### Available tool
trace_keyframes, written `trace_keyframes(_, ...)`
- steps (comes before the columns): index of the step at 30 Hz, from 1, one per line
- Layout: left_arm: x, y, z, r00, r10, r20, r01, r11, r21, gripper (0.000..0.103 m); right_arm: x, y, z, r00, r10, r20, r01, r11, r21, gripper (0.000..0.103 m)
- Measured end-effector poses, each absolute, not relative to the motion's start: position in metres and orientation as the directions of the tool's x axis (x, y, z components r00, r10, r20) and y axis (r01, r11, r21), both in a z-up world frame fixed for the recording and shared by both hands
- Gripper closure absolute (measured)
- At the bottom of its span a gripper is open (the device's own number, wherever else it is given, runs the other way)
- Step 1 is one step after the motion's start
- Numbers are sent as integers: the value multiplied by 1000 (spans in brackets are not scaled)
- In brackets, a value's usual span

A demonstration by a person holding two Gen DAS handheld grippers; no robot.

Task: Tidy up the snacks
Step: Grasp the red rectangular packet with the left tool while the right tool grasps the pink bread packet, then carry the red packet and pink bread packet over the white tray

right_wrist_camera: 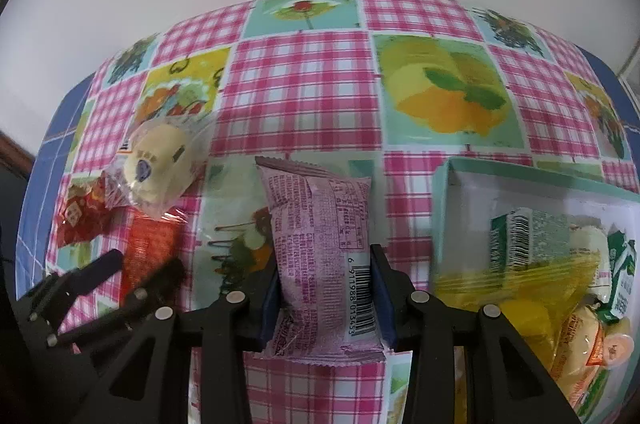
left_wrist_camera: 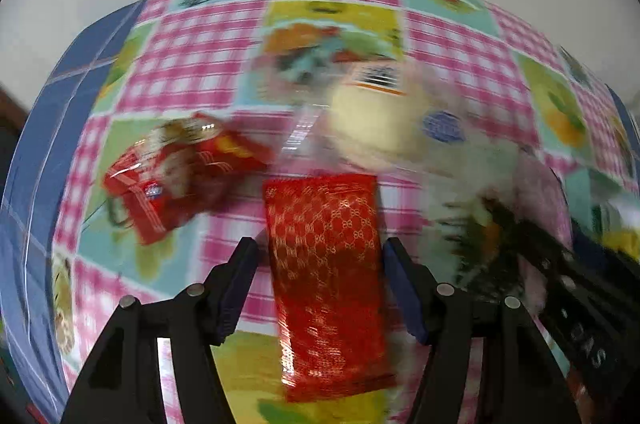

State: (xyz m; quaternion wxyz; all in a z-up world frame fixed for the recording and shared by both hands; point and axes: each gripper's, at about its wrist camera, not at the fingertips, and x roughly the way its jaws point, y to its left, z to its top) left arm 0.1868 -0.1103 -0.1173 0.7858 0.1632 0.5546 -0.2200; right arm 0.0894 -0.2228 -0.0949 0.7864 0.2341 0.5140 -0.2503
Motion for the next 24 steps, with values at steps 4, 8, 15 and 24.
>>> trace_keyframes(4, 195, -99, -117, 302, -151, -941, 474, 880, 11, 38, 96, -214, -98, 360, -98, -928, 602, 784, 151, 61)
trace_keyframes(8, 195, -99, -118, 306, -148, -940, 468, 883, 13, 38, 101, -205, -101, 338, -122, -933, 584, 805, 106, 61)
trace_keyframes(15, 192, -101, -118, 319, -150, -936, 468, 883, 18, 41, 107, -196, -105, 329, -161, -931, 565, 823, 57, 61)
trace_keyframes(24, 205, -81, -109, 275, -223, -935, 428, 900, -89, 52, 100, -206, -100, 351, -111, -930, 587, 800, 127, 63)
